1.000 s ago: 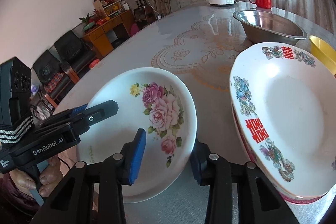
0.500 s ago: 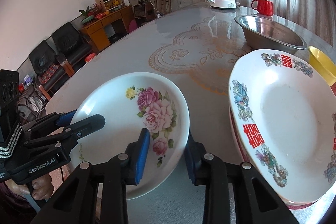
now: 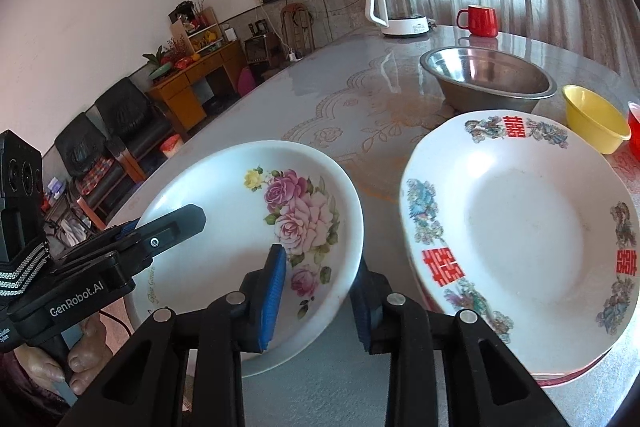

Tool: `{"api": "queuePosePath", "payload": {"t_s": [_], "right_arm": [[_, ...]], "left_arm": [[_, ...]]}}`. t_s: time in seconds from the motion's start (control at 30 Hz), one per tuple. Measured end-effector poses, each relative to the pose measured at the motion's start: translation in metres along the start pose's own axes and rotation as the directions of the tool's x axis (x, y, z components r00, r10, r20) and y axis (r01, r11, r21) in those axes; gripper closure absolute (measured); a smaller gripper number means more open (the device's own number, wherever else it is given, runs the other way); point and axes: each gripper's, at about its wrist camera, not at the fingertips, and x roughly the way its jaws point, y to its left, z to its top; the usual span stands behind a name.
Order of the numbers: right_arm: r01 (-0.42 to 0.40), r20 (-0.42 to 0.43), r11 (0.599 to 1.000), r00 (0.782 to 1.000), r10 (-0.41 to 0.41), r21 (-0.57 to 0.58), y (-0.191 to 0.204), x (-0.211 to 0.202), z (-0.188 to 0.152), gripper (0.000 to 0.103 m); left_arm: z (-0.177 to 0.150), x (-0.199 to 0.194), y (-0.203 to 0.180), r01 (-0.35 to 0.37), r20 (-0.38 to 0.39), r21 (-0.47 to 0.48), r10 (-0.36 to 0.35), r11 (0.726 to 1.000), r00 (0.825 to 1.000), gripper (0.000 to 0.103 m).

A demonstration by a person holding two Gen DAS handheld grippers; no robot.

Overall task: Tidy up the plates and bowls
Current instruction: 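Carry the pink-rose plate and lower it onto the double-happiness plate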

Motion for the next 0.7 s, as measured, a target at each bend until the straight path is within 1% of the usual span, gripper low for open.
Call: {"api": "queuePosePath", "payload": {"t_s": [0.1,0.2,0.33,0.5,0.7], "right_arm": [[0.021,0.041,0.999,0.999,-0.022,0.039,-0.009,-0.016,0.003,0.073],[0.044,0.081,0.995,0.995,-0.051,0.087,-0.024,-0.033,0.008,0.073],[0.075,0.13,0.986,0.987,-0.094,0.149,-0.047,-0.053,0.012,0.072],[0.146,0.13,0.966,0.976,-0.176,0.215,-0.078,-0.064,0.012,0.072],[0.224,0.099,0.935,0.961,-0.259,0.273,-0.11,-0.067,0.01,0.072]], "left_arm": [[0.012,0.003,-0.019,0.029,0.016,0.038,-0.03,0.999,0.999,0.065],[0.025,0.009,-0.04,0.073,0.029,0.077,-0.075,0.994,0.997,0.065],[0.038,0.025,-0.07,0.118,0.013,0.138,-0.121,0.983,0.993,0.065],[0.044,0.056,-0.1,0.164,-0.056,0.178,-0.157,0.97,0.986,0.065],[0.04,0.082,-0.124,0.19,-0.119,0.208,-0.168,0.959,0.979,0.065]]}}
